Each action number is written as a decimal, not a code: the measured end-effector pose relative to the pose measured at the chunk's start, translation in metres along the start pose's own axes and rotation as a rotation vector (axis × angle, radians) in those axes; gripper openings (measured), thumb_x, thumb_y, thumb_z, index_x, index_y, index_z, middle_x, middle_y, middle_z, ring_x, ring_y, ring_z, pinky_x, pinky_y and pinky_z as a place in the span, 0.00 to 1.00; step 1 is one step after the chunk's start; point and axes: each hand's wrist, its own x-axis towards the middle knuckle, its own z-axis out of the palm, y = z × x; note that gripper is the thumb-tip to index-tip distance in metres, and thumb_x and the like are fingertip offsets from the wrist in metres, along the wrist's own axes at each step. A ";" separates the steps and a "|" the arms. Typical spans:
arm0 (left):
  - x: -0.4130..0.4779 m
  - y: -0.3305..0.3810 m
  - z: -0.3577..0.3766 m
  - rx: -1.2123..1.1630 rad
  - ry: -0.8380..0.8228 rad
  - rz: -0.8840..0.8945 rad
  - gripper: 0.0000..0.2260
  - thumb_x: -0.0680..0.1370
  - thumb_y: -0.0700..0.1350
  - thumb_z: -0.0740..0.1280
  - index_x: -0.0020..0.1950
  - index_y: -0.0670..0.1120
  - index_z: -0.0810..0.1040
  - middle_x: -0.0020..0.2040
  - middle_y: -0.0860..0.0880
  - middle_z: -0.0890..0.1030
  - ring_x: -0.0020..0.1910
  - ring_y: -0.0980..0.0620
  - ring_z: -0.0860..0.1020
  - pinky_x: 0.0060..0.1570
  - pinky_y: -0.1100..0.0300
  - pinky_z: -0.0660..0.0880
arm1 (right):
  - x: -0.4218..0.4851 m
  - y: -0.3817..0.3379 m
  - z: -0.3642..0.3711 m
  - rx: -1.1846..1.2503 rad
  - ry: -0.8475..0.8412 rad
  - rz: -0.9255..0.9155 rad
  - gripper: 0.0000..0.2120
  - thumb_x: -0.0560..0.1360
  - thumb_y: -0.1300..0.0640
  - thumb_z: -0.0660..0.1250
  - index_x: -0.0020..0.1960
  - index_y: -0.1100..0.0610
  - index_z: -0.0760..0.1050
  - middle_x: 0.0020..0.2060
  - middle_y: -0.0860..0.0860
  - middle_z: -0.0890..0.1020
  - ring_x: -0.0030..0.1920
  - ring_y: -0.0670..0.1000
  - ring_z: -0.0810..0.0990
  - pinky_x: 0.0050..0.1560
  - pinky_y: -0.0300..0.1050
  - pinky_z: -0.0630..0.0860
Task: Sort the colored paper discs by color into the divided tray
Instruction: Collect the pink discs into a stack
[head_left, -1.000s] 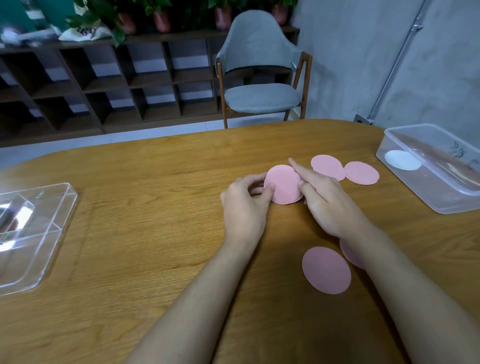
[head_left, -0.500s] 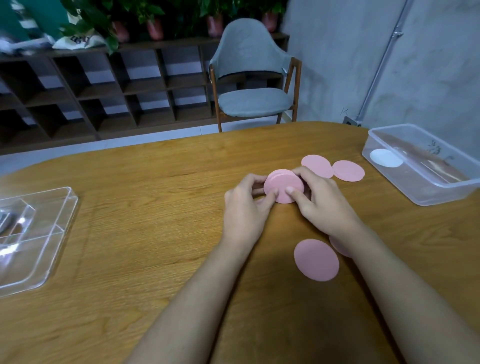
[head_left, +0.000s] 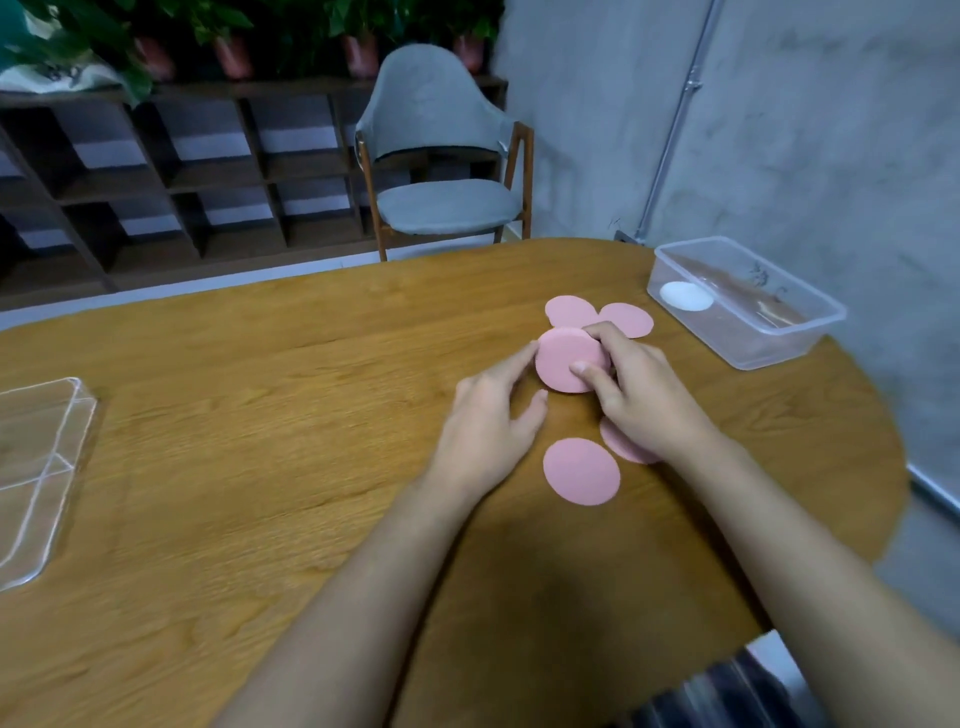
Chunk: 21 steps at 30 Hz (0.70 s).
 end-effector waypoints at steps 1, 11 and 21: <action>-0.002 0.002 0.001 0.005 0.001 0.028 0.24 0.79 0.44 0.71 0.75 0.49 0.75 0.67 0.52 0.81 0.64 0.57 0.79 0.67 0.59 0.74 | -0.003 0.004 -0.003 -0.017 0.005 0.010 0.11 0.82 0.55 0.65 0.64 0.52 0.74 0.47 0.46 0.79 0.49 0.48 0.76 0.46 0.41 0.66; -0.006 0.010 -0.006 0.120 -0.416 0.064 0.25 0.63 0.64 0.82 0.58 0.59 0.85 0.53 0.62 0.76 0.55 0.60 0.73 0.55 0.72 0.67 | -0.017 0.034 -0.021 0.001 0.051 0.079 0.11 0.82 0.55 0.66 0.63 0.54 0.75 0.48 0.50 0.82 0.48 0.51 0.78 0.46 0.43 0.67; 0.007 -0.005 -0.001 -0.342 -0.261 -0.126 0.11 0.71 0.42 0.82 0.49 0.51 0.84 0.41 0.55 0.83 0.30 0.54 0.69 0.34 0.59 0.68 | -0.012 0.040 -0.006 0.111 0.097 0.066 0.11 0.82 0.54 0.66 0.63 0.53 0.76 0.42 0.48 0.82 0.42 0.42 0.78 0.42 0.30 0.69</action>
